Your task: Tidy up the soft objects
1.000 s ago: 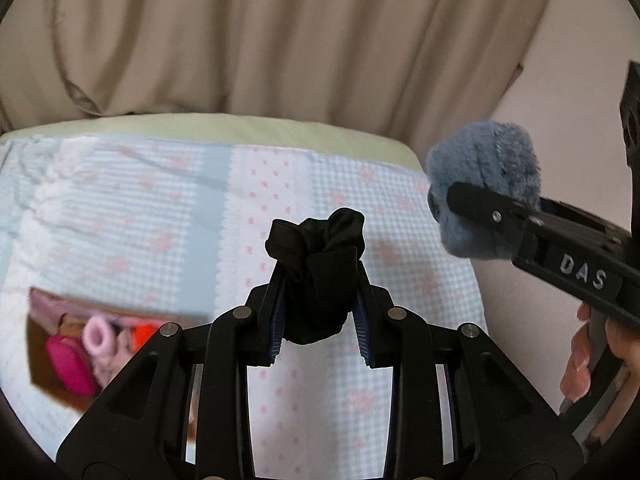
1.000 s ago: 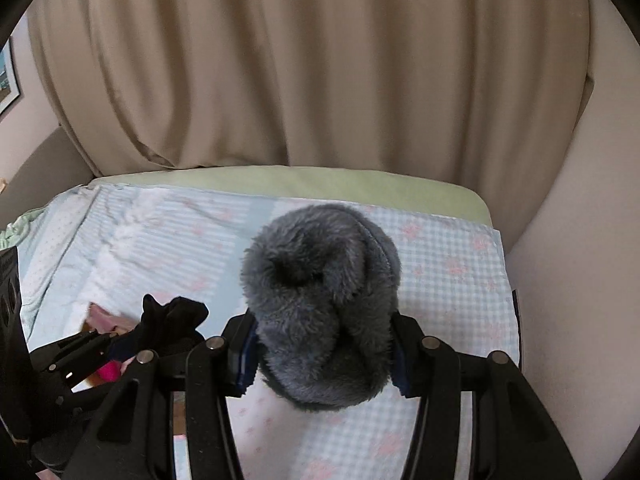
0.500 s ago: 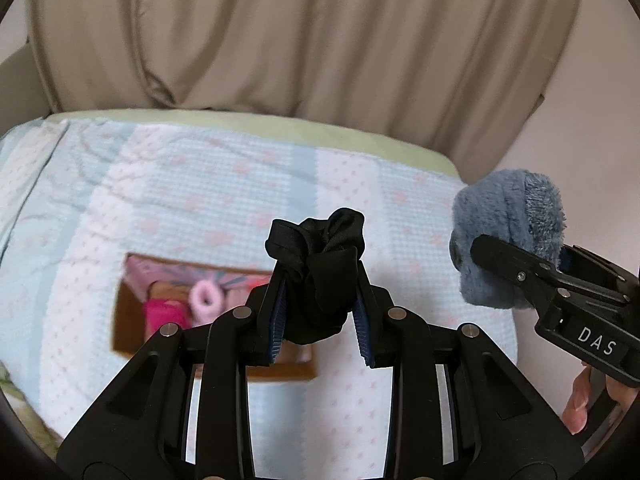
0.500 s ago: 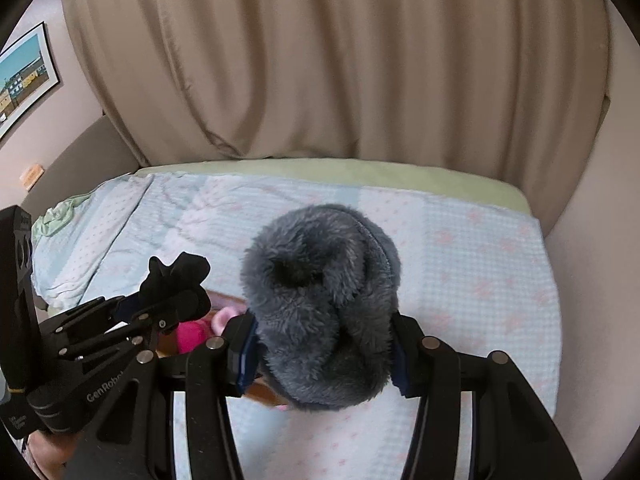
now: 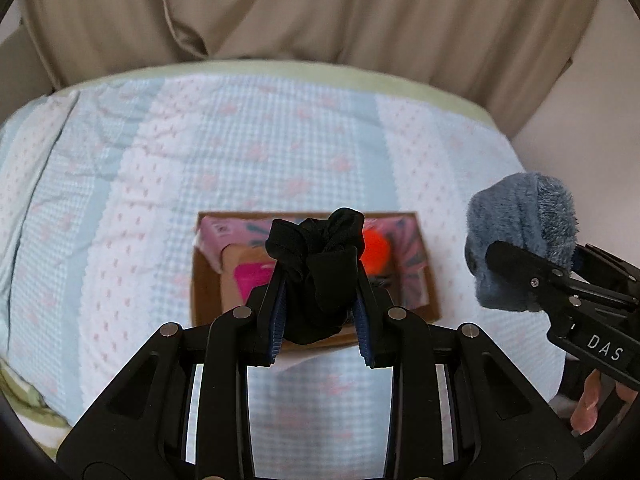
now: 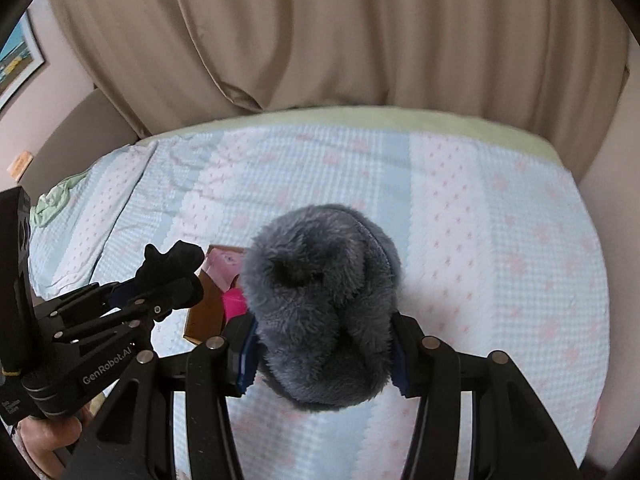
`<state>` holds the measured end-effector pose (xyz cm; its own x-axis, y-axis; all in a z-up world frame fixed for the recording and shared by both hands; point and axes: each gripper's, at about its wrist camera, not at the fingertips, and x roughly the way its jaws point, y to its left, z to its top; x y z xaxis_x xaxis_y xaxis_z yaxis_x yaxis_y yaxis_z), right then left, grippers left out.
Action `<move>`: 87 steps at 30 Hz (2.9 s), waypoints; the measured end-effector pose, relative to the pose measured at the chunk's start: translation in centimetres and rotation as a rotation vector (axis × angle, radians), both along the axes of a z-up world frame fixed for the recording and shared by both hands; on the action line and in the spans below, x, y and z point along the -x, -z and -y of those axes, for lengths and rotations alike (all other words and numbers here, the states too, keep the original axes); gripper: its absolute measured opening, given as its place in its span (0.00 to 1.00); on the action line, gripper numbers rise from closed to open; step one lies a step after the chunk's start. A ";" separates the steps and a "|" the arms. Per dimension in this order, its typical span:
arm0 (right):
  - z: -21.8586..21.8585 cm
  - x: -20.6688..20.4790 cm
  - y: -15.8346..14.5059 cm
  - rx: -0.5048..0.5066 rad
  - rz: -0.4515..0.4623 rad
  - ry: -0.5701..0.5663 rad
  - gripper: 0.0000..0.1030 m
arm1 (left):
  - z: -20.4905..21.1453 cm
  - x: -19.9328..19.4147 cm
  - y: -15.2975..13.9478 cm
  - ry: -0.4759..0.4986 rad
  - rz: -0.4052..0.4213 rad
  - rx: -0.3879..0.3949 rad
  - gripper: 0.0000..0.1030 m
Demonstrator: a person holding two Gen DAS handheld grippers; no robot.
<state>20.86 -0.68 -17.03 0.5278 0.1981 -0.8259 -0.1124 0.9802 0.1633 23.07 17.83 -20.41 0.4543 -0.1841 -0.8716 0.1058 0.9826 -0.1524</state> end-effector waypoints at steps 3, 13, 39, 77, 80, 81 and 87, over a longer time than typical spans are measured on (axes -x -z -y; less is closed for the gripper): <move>-1.8 -0.7 2.0 -0.003 -0.048 0.023 0.47 | -1.6 -0.8 2.2 0.001 -0.044 0.002 0.25; -4.5 -3.1 8.6 0.001 -0.201 0.032 0.47 | -3.9 -2.6 9.9 0.001 -0.191 -0.021 0.25; -3.6 -8.4 17.0 -0.091 -0.406 0.111 0.92 | -0.9 -4.3 15.2 0.137 -0.243 -0.073 1.00; 0.6 5.0 -9.0 0.065 0.138 0.132 0.98 | 1.1 7.9 -15.1 -0.005 0.317 -0.082 1.00; 1.5 7.8 -12.2 0.091 0.207 0.148 0.98 | 1.6 10.1 -17.4 -0.024 0.379 -0.081 1.00; 1.8 8.4 -12.7 0.094 0.218 0.153 0.98 | 1.8 10.7 -17.9 -0.030 0.393 -0.083 1.00; 3.1 12.5 -15.6 0.124 0.308 0.173 0.98 | 2.2 14.3 -19.7 -0.058 0.446 -0.073 1.00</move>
<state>8.38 -3.74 -1.38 0.7719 -0.0075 -0.6357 0.0313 0.9992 0.0263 8.78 15.59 -0.70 0.7960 -0.0927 -0.5982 0.0899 0.9953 -0.0347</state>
